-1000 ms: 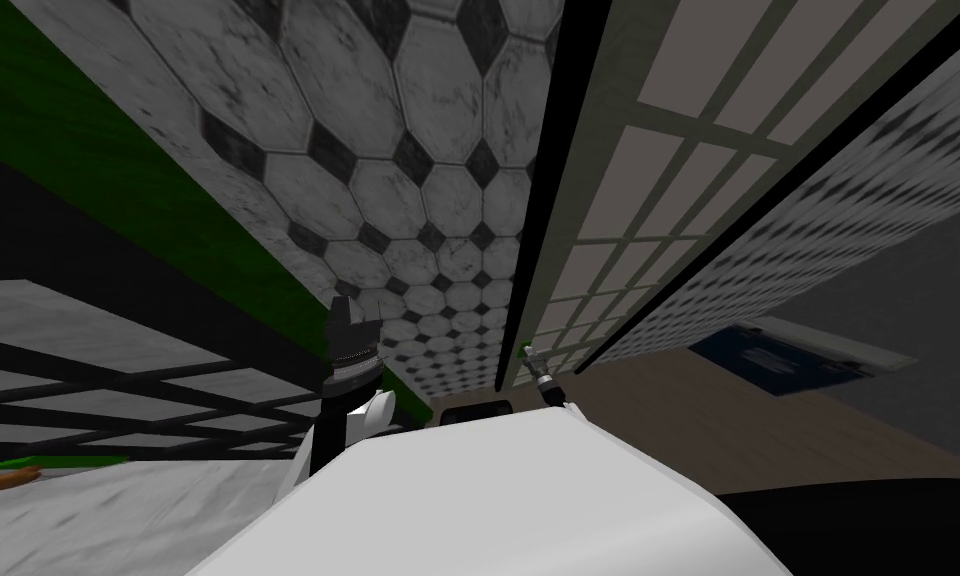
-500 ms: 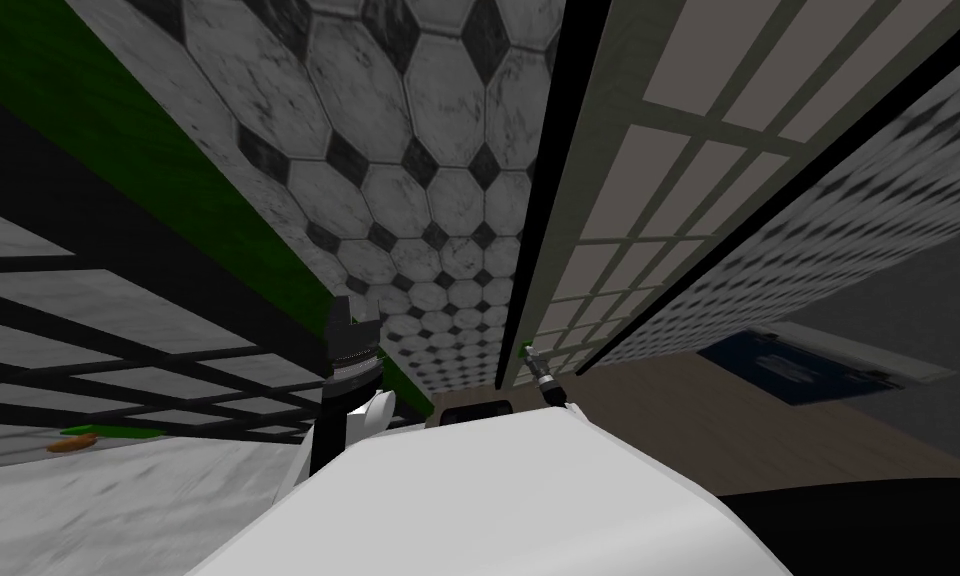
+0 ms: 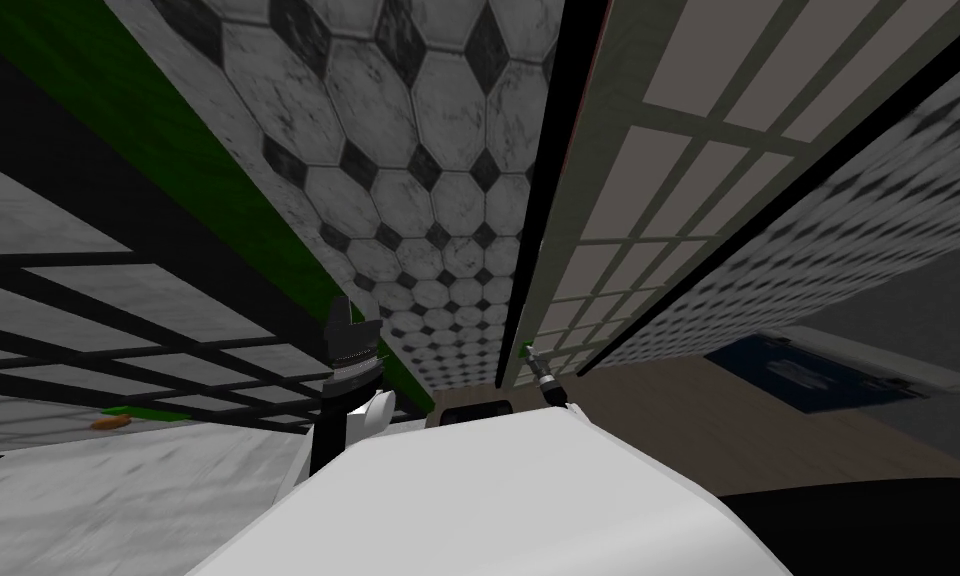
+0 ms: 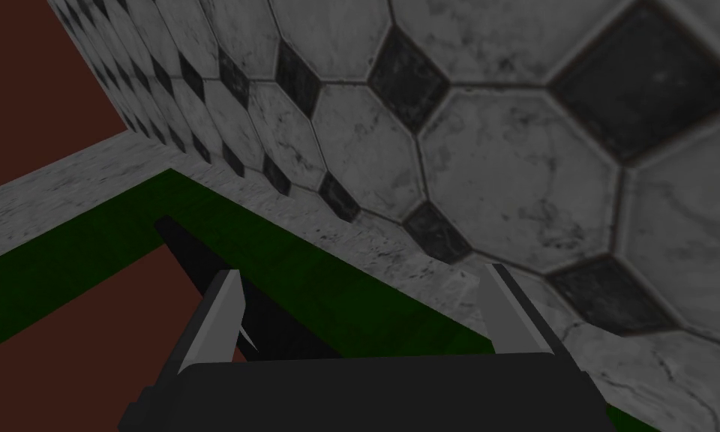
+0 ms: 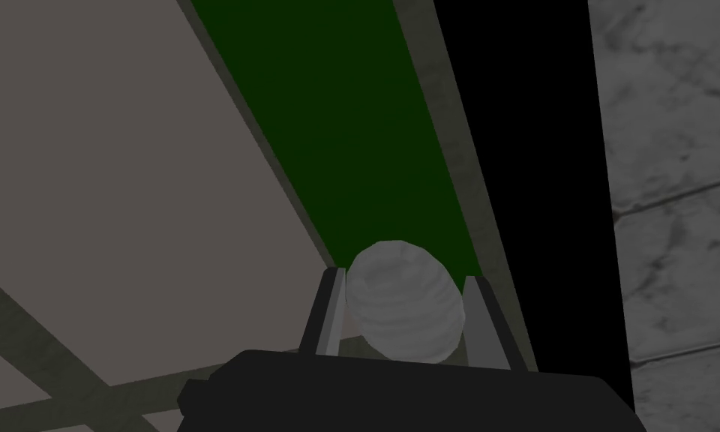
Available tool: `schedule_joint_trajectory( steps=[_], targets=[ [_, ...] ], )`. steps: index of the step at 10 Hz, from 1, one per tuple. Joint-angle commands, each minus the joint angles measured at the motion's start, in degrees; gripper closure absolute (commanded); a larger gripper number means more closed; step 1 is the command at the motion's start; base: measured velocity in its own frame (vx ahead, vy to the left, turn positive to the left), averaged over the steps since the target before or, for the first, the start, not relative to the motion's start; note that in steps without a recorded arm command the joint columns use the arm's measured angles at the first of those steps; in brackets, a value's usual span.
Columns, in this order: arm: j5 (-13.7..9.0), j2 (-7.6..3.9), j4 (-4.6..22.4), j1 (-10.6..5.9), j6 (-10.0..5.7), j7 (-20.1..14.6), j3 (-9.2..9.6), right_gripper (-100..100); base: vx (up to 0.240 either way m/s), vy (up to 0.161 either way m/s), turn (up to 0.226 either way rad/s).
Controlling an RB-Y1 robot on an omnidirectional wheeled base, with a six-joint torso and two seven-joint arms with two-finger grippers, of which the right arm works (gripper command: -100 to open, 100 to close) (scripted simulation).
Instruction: Pull the door open
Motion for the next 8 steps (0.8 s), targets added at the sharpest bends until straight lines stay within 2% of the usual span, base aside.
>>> schedule_joint_trajectory(
  steps=[1,2,6,7,8],
  targets=[
    [-1.3,-0.41,-0.2,0.19,0.01,-2.9,0.47,100,-0.039,-0.021,0.073],
    [-1.3,-0.41,-0.2,0.19,0.01,-3.5,0.47,100,-0.029,-0.015,0.034],
    [-3.9,-1.06,-0.3,0.50,0.19,-9.7,1.63,100,-0.032,-0.013,0.053],
    [-3.9,-1.06,-0.3,0.50,0.19,-9.9,1.63,100,-0.024,-0.012,0.033],
    [-4.8,-1.30,-0.4,0.61,0.25,-12.2,2.06,100,-0.030,-0.009,0.062]
  ],
)
